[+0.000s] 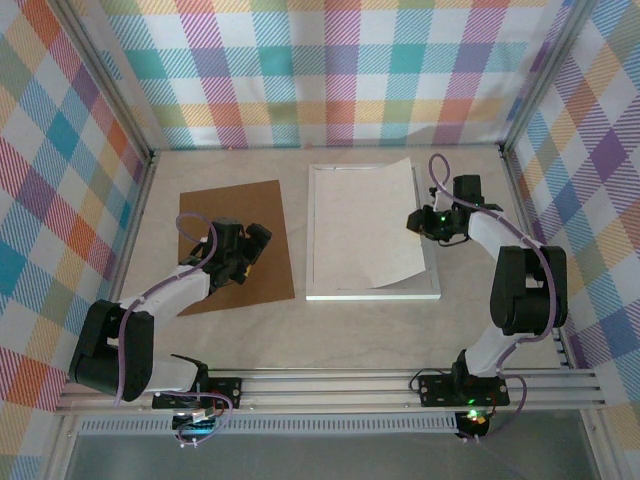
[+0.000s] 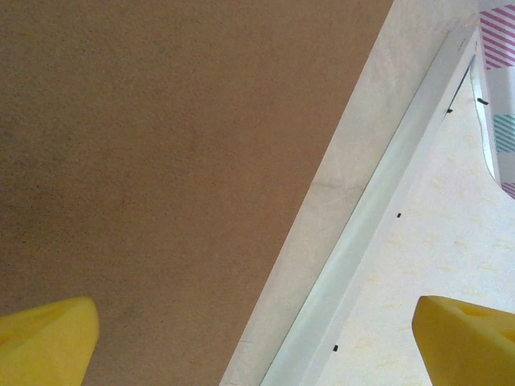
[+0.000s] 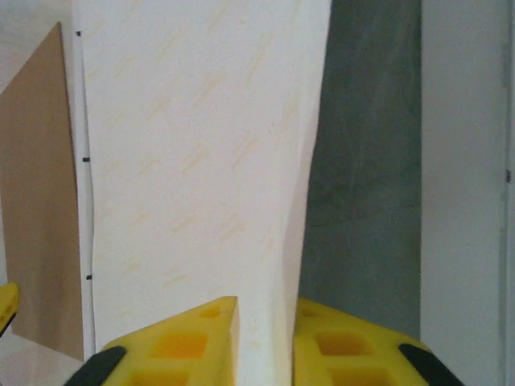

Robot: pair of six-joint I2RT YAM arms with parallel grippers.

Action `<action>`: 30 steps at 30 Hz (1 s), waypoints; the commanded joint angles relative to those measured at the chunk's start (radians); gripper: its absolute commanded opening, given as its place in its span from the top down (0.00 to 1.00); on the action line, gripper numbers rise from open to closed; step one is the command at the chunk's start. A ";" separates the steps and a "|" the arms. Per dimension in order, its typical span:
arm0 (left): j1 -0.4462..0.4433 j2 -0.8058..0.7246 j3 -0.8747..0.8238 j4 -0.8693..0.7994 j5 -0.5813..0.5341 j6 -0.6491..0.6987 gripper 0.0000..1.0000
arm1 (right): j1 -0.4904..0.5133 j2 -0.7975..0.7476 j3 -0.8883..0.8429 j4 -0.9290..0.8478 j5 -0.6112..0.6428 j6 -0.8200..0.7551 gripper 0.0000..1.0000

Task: Put the photo into the frame

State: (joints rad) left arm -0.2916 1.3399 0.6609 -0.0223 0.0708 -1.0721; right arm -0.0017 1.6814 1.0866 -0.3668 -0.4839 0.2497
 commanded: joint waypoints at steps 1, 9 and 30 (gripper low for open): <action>0.012 -0.005 0.001 0.010 0.015 0.012 0.00 | -0.008 0.014 0.027 -0.045 0.039 -0.029 0.70; 0.012 -0.019 0.002 0.000 0.007 0.011 0.00 | -0.007 0.004 0.063 -0.103 0.226 -0.043 0.39; 0.029 0.003 0.054 -0.015 0.034 0.095 0.00 | 0.130 -0.110 0.094 -0.086 0.319 0.103 0.01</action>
State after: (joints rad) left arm -0.2878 1.3663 0.6716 -0.0044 0.1291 -1.0370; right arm 0.0441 1.6062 1.1526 -0.4824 -0.1390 0.3065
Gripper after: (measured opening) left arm 0.997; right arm 0.989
